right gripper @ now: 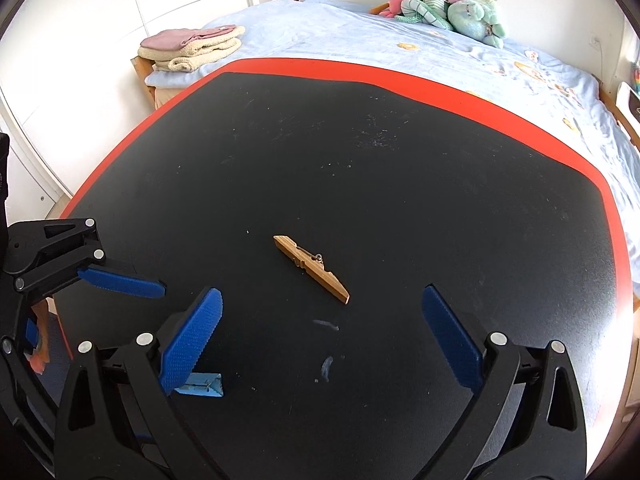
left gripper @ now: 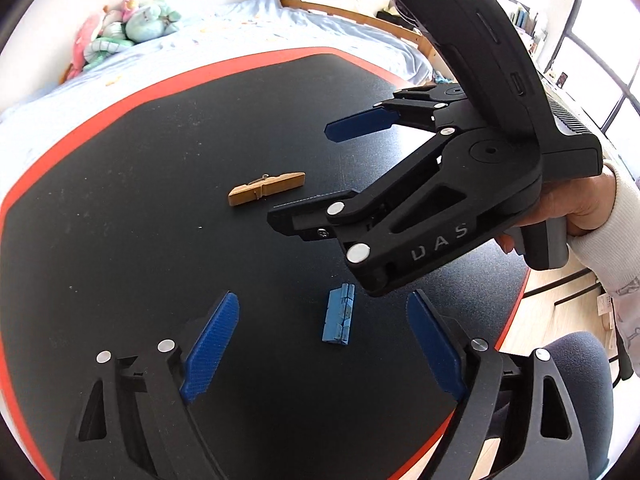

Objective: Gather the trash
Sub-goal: 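Grasp the wooden clothespin with the right gripper while the left grasps the blue block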

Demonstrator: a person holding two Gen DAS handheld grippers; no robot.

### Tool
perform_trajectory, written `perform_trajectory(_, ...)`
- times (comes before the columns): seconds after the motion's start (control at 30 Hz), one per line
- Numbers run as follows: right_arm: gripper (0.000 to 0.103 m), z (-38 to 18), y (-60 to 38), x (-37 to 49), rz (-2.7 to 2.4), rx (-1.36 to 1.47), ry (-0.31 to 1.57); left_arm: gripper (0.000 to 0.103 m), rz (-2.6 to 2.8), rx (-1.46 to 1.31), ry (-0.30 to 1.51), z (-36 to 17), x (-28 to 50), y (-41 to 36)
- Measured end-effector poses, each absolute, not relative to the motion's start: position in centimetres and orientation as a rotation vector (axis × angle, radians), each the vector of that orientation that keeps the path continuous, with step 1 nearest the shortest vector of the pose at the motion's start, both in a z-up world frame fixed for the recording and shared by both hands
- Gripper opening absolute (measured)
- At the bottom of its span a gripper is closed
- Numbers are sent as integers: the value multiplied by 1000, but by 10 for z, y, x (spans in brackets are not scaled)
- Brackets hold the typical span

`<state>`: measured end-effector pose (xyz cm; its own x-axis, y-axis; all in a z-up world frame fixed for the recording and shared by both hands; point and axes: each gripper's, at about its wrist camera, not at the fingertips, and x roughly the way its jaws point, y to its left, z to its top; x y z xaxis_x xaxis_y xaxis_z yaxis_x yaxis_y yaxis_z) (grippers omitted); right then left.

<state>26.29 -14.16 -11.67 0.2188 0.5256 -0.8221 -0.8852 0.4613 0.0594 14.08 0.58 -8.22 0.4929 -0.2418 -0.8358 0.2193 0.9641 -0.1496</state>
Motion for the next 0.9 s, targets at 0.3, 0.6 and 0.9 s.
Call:
perform_trajectory(0.3, 54, -129, -132, 266, 1064, -490, 883, 40, -294, -17, 1033, -87, 140, 3)
perform_trajectory(0.6, 15, -128, -130, 262, 1058, -505, 876, 10, -292, -15, 1046, -89, 136, 1)
perform_trajectory(0.9, 13, -117, -144, 257, 1016, -457, 868, 9, -287, -29, 1043, -87, 137, 3)
